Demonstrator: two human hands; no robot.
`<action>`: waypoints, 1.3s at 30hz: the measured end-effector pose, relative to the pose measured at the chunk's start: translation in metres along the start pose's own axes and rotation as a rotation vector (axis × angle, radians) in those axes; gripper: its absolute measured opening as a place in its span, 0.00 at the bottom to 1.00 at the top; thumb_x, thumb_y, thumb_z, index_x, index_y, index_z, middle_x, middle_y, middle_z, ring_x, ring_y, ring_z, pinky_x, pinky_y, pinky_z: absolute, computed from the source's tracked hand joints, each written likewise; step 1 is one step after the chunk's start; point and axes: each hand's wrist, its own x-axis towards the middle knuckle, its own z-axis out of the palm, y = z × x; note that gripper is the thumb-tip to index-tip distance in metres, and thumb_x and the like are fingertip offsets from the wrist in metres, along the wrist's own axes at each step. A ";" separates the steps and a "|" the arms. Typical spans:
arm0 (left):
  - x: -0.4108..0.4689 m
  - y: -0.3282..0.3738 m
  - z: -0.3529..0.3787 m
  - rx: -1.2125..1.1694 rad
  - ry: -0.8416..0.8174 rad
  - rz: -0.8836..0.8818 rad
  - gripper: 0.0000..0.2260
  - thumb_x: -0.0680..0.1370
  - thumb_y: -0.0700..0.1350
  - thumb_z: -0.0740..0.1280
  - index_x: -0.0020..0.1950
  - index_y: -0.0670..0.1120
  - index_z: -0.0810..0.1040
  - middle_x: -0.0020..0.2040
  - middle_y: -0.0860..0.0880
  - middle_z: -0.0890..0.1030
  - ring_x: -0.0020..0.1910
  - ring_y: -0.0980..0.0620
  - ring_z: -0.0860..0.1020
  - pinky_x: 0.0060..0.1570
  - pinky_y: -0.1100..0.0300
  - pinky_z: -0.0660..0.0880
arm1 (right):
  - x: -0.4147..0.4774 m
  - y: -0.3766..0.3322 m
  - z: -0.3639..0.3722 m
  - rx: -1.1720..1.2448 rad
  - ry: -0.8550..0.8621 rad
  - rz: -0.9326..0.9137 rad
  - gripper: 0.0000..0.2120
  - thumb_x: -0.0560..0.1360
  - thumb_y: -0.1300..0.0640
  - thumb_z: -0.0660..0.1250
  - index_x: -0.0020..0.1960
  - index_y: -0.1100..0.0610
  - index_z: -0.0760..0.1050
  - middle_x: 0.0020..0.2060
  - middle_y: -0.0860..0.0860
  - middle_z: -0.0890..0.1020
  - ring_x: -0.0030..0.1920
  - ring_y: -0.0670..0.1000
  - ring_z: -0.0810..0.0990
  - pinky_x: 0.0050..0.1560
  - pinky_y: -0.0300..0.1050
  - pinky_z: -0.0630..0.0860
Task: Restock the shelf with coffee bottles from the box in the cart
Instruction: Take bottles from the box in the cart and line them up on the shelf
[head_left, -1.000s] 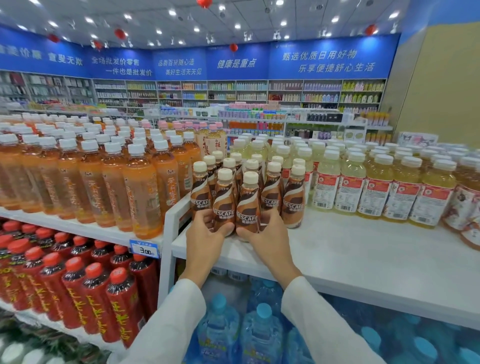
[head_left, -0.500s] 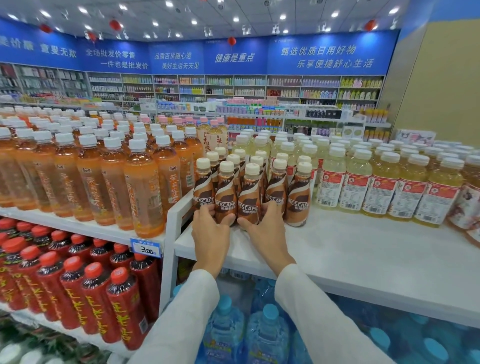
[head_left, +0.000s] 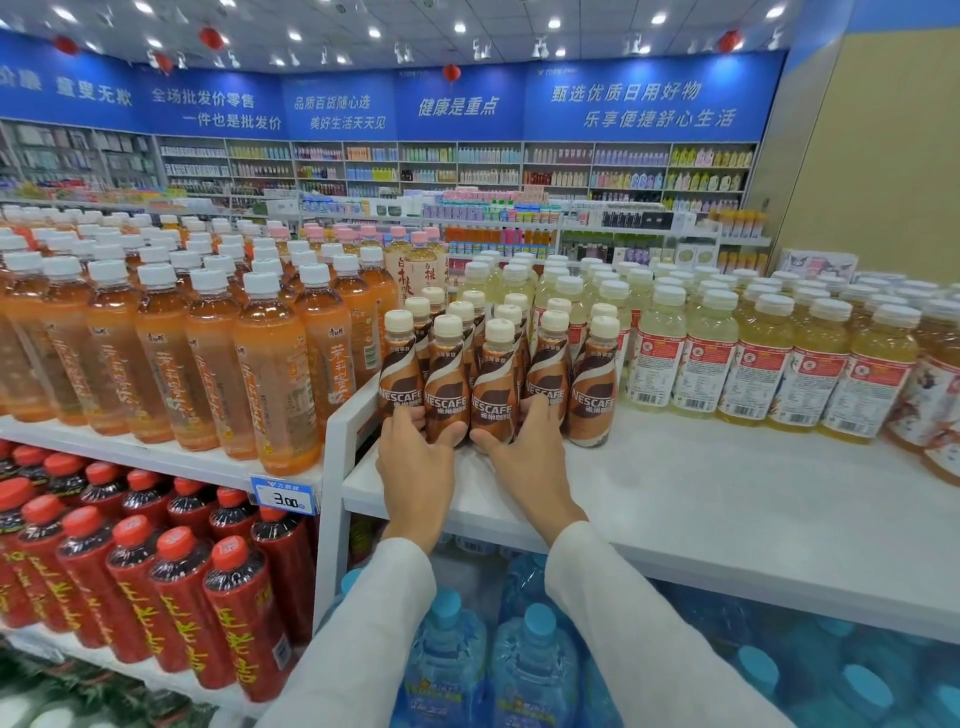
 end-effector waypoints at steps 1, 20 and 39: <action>0.000 0.000 0.000 0.000 0.000 0.001 0.20 0.74 0.52 0.76 0.61 0.51 0.73 0.58 0.51 0.78 0.59 0.49 0.78 0.63 0.48 0.76 | 0.000 0.000 0.000 0.000 0.000 -0.003 0.27 0.73 0.51 0.76 0.65 0.53 0.65 0.65 0.52 0.72 0.64 0.53 0.74 0.65 0.48 0.75; -0.007 -0.003 0.000 0.113 -0.008 0.046 0.20 0.77 0.56 0.72 0.64 0.49 0.72 0.62 0.49 0.78 0.61 0.48 0.77 0.65 0.50 0.75 | 0.001 0.005 0.004 -0.041 0.017 -0.028 0.27 0.73 0.49 0.76 0.63 0.52 0.64 0.63 0.52 0.72 0.63 0.53 0.74 0.62 0.48 0.76; -0.077 -0.023 -0.058 0.284 -0.179 0.190 0.18 0.82 0.53 0.65 0.69 0.46 0.74 0.68 0.49 0.76 0.70 0.49 0.70 0.69 0.56 0.64 | -0.090 0.012 -0.060 -0.120 -0.213 -0.090 0.24 0.80 0.47 0.67 0.73 0.53 0.68 0.68 0.47 0.74 0.68 0.48 0.73 0.70 0.45 0.69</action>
